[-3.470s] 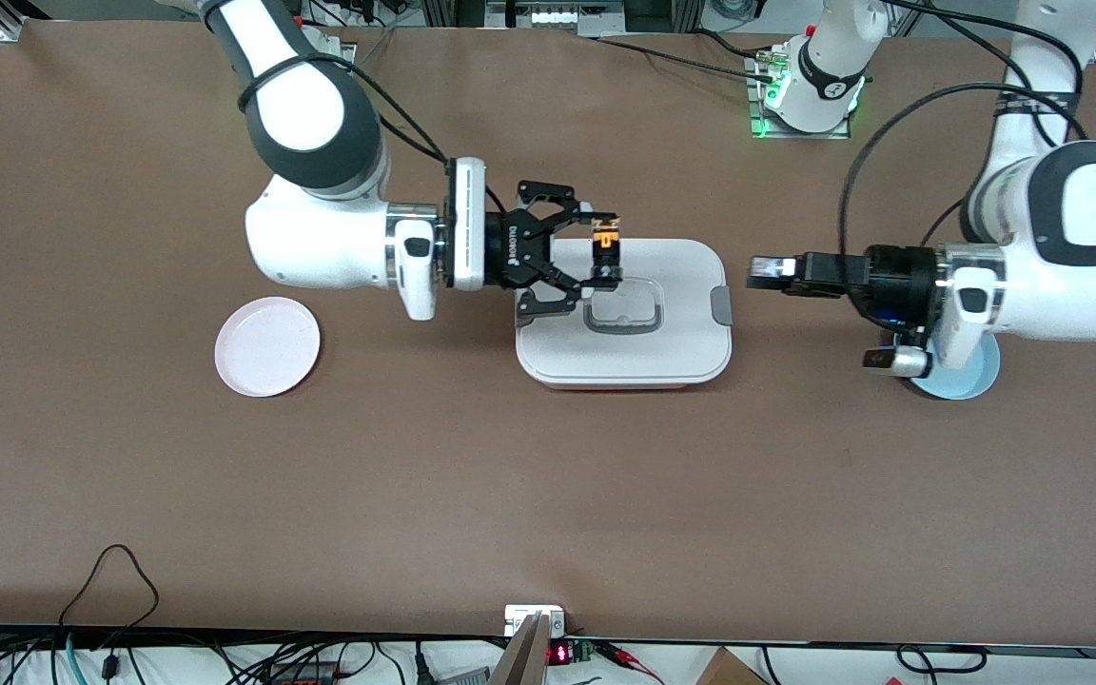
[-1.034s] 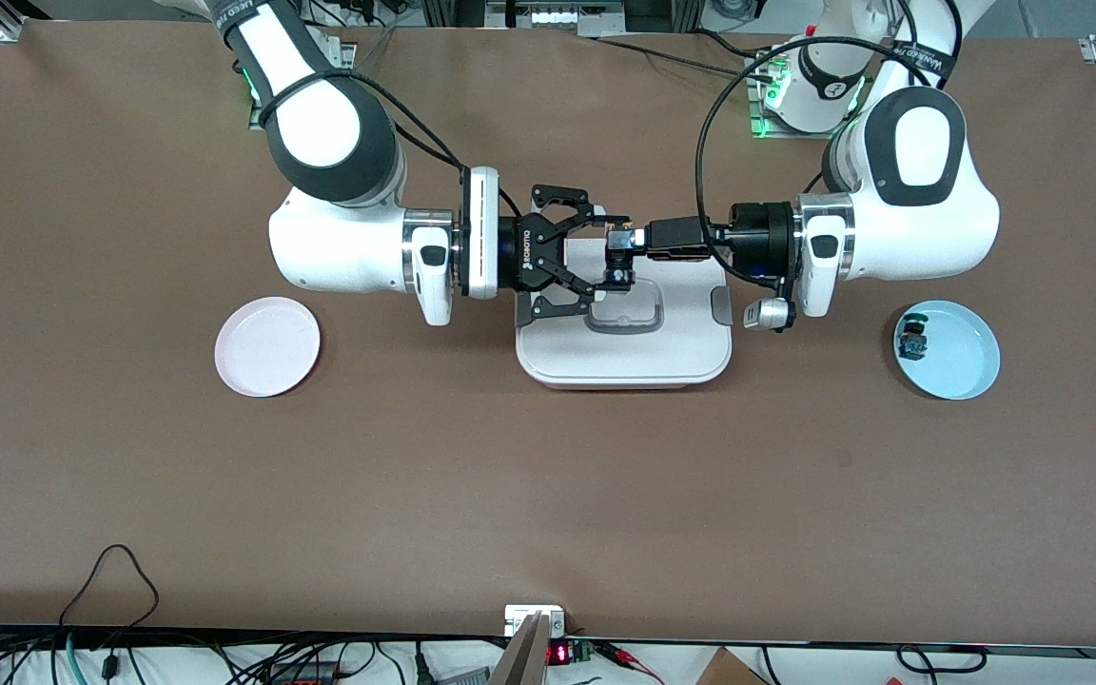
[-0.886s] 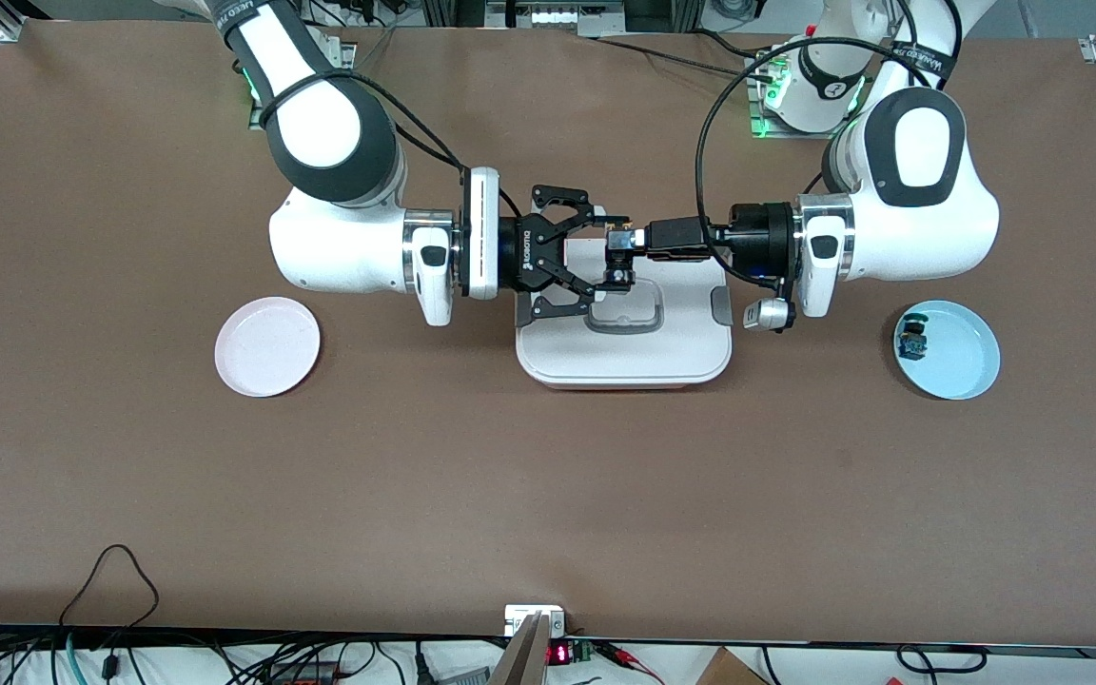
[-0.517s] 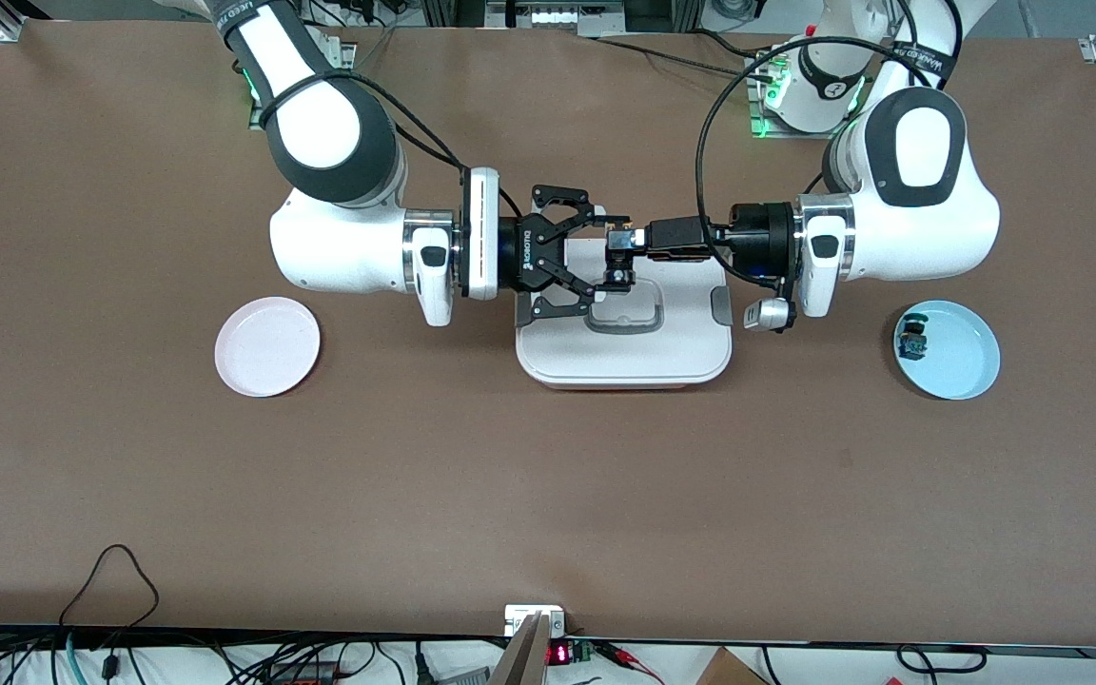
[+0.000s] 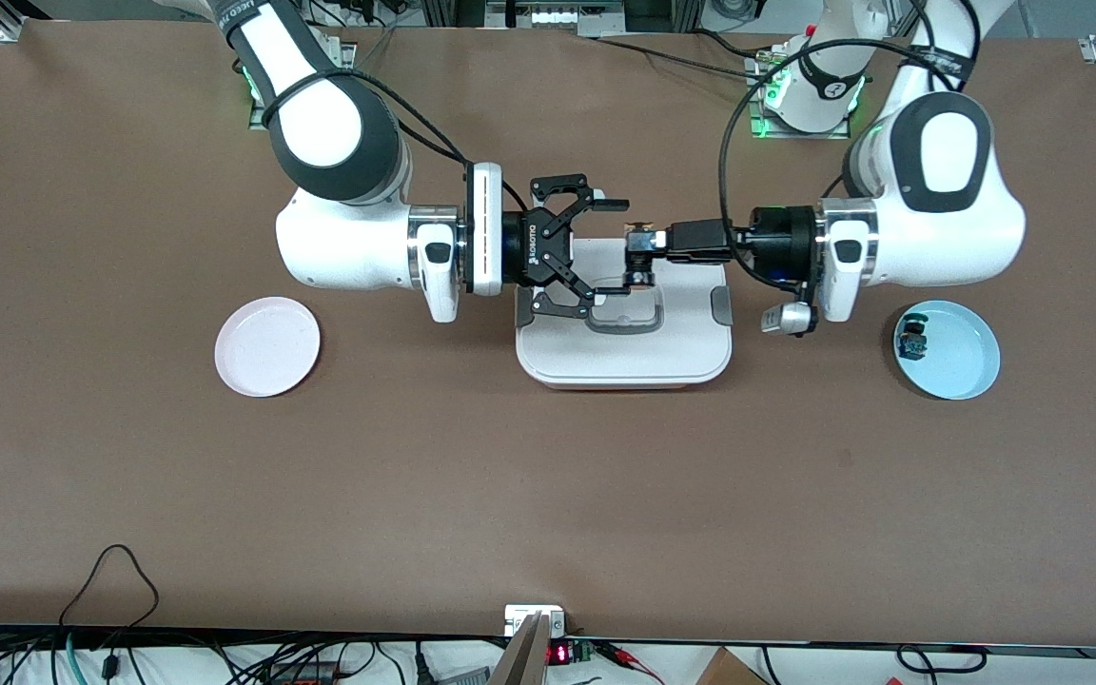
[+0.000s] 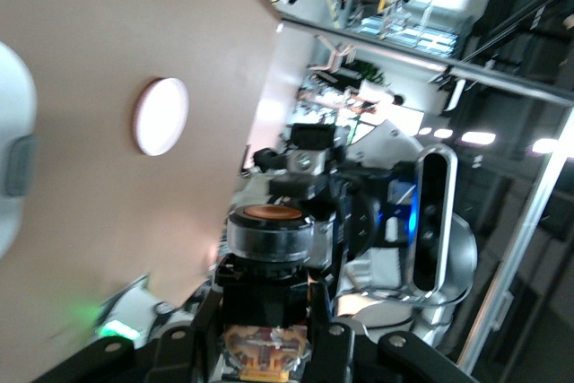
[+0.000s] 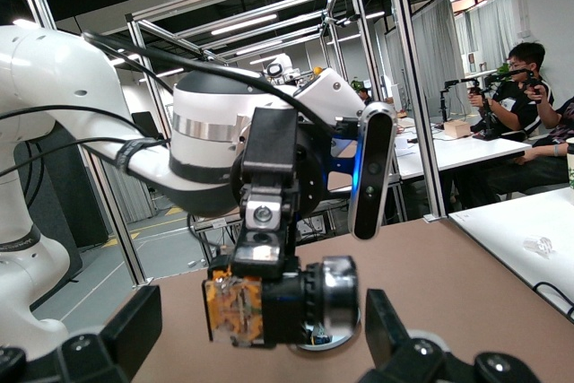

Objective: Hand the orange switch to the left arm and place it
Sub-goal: 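Open the right gripper and withdraw while the left gripper carries the switch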

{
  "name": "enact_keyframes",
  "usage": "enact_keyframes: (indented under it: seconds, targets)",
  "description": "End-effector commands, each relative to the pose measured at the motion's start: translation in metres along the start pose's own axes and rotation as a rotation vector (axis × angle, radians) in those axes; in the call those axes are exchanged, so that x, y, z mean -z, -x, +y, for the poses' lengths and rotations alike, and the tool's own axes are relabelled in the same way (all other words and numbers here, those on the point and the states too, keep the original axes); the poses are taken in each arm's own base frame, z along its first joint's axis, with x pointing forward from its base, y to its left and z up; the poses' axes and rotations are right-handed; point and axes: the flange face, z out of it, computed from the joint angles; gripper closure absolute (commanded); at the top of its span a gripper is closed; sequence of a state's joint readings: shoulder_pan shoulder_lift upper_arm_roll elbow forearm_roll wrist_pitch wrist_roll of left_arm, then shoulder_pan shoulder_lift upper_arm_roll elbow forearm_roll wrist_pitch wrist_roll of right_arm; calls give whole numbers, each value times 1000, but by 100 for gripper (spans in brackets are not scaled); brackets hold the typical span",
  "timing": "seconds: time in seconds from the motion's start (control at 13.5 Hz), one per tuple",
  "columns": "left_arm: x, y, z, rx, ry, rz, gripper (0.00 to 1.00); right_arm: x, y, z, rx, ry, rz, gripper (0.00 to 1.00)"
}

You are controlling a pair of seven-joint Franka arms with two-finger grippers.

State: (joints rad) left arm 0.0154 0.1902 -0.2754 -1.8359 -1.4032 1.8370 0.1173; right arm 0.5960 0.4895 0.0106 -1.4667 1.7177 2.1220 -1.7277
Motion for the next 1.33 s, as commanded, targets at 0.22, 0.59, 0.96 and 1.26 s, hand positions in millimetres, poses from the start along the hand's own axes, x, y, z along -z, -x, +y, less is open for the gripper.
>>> enact_keyframes:
  seconds: [0.22, 0.59, 0.96, 1.26]
  targets:
    - [121, 14, -30, -31, -364, -100, 100, 30, -8, 15, -8, 33, 9, 0]
    - [203, 27, -87, 35, -941, -132, 100, 138, 8, 53, -31, -6, -15, 0]
    - [260, 17, -163, 143, -1304, -172, 100, 214, 23, 71, -47, 39, -66, 0]
    - [296, -16, -235, 61, -1488, -108, 100, 270, 25, 78, -104, 88, -193, 0]
